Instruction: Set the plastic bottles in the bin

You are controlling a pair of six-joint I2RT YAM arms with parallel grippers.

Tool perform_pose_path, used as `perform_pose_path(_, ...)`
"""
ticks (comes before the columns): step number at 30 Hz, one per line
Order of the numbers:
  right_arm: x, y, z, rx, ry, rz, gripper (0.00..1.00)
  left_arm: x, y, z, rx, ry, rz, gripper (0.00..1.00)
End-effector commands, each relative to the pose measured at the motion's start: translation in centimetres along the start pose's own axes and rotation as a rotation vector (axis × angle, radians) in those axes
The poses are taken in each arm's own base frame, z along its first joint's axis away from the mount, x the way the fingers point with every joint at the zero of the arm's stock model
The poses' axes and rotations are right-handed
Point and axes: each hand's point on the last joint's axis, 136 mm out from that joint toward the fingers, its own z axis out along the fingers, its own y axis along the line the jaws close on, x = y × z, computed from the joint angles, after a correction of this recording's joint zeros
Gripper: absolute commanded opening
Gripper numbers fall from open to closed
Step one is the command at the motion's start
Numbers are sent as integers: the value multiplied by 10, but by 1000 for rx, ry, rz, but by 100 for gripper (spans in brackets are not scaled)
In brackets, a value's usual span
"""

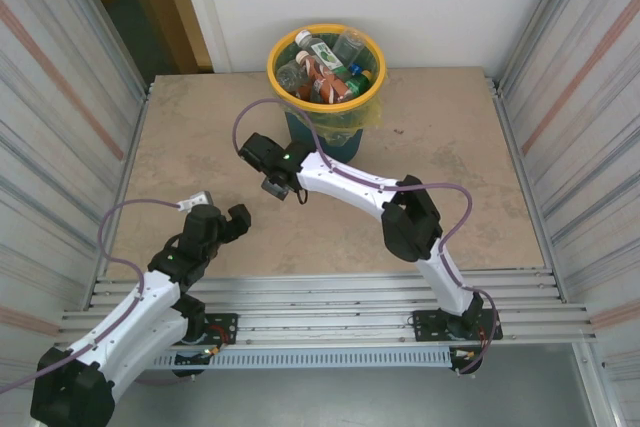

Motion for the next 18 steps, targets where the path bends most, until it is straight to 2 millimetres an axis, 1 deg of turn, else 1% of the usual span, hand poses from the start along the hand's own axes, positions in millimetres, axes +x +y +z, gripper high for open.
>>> perform_pose_path(1,3,-8,15,44,42,-29,86,1,9,1,-33,-11,-7,99)
perform_pose_path(5,7,-9,36,39,75,-21,86,2,9,3,-33,-5,-9,99)
perform_pose_path(11,11,-9,61,17,107,-5,87,2,9,4,-34,-3,-9,99)
perform_pose_path(18,14,-6,81,-7,135,1,87,3,7,7,-32,10,-2,99)
